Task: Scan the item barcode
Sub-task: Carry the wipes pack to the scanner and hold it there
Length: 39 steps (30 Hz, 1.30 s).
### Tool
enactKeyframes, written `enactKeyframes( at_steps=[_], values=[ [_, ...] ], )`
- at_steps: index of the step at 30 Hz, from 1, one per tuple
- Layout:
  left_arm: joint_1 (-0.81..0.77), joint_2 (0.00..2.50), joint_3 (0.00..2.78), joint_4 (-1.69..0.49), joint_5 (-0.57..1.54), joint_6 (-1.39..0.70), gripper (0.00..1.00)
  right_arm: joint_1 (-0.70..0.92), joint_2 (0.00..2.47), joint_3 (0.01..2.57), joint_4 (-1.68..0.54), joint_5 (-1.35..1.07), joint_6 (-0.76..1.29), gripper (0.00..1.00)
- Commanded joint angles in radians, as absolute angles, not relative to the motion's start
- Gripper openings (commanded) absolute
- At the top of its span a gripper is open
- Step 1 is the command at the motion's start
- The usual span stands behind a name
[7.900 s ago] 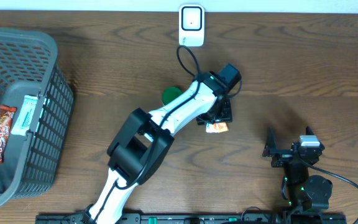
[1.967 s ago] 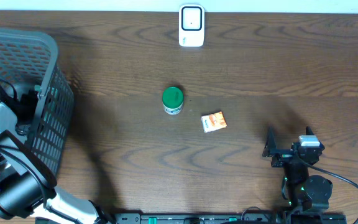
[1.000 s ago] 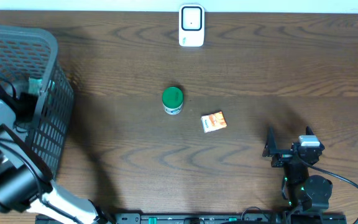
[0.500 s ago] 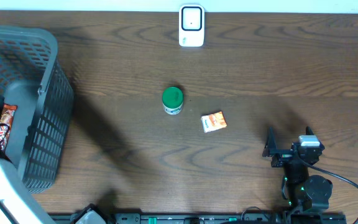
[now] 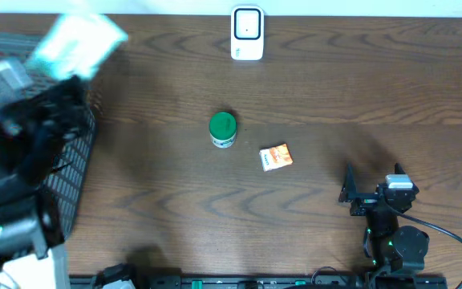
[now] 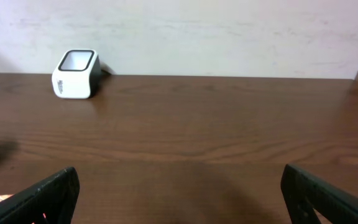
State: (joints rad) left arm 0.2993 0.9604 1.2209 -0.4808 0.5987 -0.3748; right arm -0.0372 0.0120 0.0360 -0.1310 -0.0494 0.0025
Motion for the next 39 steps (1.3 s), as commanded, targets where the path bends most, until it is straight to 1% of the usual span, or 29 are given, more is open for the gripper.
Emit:
enactKeyframes(
  at_steps=[1,3,6,13,18,22,31,39],
  values=[
    [0.128,1.018,1.227,-0.477,0.655,-0.167,0.07,-0.031,0.007,0.033,-0.131,-0.051,-0.009,0.99],
    [0.023,1.056,1.227,-0.487,0.628,-0.086,0.08,-0.031,0.007,0.033,-0.131,-0.051,-0.009,0.99],
    [-0.11,1.112,1.227,-0.508,0.479,-0.032,0.07,-0.031,0.007,0.033,-0.131,-0.051,-0.009,0.99],
    [-0.379,1.223,1.227,-0.572,-0.032,0.038,0.07,-0.031,0.007,0.033,-0.131,-0.051,-0.009,0.99],
    [-0.508,1.283,1.227,-0.573,-0.334,0.041,0.07,-0.031,0.007,0.033,-0.131,-0.051,-0.009,0.99],
    [-0.548,1.327,1.227,-0.589,-0.36,0.038,0.07,-0.031,0.007,0.032,-0.131,-0.051,-0.009,0.99],
    [-0.548,1.406,1.217,-0.644,-0.36,-0.056,0.07,-0.031,0.007,0.033,-0.131,-0.051,-0.009,0.99],
    [-0.539,1.406,1.217,-0.644,-0.366,-0.087,0.07,-0.031,0.007,0.033,-0.131,-0.051,-0.009,0.99]
  ],
)
